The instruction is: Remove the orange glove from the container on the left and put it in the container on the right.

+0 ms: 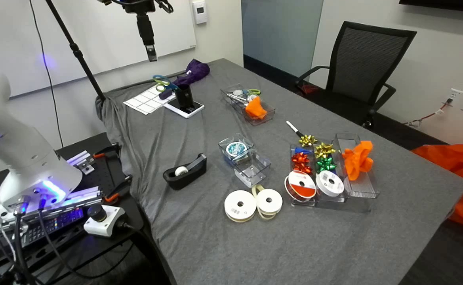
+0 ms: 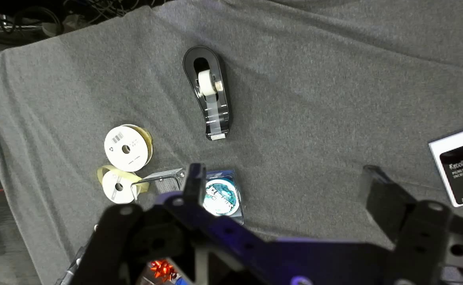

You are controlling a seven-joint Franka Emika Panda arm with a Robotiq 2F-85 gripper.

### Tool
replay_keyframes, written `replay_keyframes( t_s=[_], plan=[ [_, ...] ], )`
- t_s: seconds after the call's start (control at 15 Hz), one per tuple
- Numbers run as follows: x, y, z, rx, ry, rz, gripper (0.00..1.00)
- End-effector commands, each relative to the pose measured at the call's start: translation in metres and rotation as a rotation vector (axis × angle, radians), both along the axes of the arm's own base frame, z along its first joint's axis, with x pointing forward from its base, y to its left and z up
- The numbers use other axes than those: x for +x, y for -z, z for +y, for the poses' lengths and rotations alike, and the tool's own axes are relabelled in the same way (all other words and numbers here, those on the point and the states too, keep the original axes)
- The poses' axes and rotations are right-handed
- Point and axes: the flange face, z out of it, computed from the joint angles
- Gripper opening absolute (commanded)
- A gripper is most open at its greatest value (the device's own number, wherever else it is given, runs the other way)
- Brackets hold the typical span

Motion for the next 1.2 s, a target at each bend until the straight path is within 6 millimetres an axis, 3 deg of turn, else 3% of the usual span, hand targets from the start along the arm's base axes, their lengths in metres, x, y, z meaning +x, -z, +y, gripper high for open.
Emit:
replay_keyframes(
  t_s=[0.0,0.93,1.13],
  plan=[
    [0.000,-0.001,0.000,0.000,0.000,0.001,1.00],
    [0.000,-0.001,0.000,0.000,0.000,0.001,1.00],
    [0.011,0.003,-0.003,-0.002,0.014,-0.018,1.00]
  ],
)
